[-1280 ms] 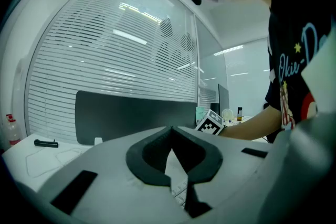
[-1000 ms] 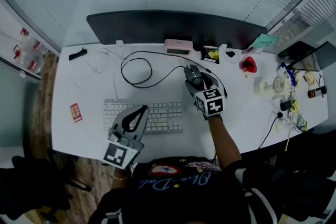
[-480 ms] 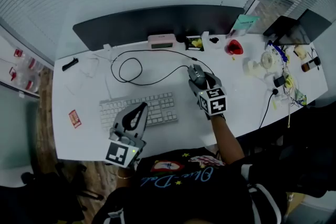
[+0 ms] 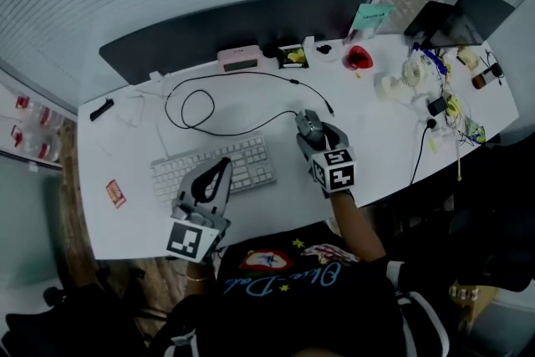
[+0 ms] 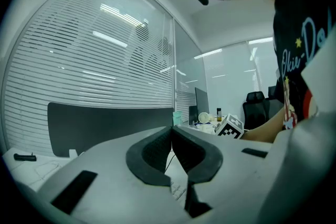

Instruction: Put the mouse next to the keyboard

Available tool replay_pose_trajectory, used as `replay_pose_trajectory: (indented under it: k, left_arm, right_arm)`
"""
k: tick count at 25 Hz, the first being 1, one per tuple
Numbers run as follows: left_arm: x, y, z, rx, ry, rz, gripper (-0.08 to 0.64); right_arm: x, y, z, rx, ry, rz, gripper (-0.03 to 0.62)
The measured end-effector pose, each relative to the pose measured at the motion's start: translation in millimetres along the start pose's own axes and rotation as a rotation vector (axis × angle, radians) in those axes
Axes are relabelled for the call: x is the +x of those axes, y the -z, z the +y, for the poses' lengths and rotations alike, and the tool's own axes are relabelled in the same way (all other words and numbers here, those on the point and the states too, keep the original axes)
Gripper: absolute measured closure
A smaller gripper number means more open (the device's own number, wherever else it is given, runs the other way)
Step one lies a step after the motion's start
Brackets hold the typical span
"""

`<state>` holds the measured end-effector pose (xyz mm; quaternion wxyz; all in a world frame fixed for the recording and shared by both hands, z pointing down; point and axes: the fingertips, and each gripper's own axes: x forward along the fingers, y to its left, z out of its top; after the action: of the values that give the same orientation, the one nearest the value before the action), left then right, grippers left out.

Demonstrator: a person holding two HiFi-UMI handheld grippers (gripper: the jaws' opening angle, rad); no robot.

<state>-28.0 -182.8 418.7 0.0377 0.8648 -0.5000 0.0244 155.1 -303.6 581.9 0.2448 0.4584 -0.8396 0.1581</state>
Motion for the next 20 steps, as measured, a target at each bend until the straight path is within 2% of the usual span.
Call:
replay_pose_trajectory:
  k: [14,20]
  left_arm:
    - [8.1,5.1,-13.1,0.015,0.041,0.038,0.56]
    - [9.2,3.2,-12.1,0.018,0.04,0.036,0.56]
  right_arm:
    - [-3.2,53.8,12.9,0.024,0.028,0.089,0.313]
    - [2.6,70.5,27.6,0.021,0.008,0.136,0.314]
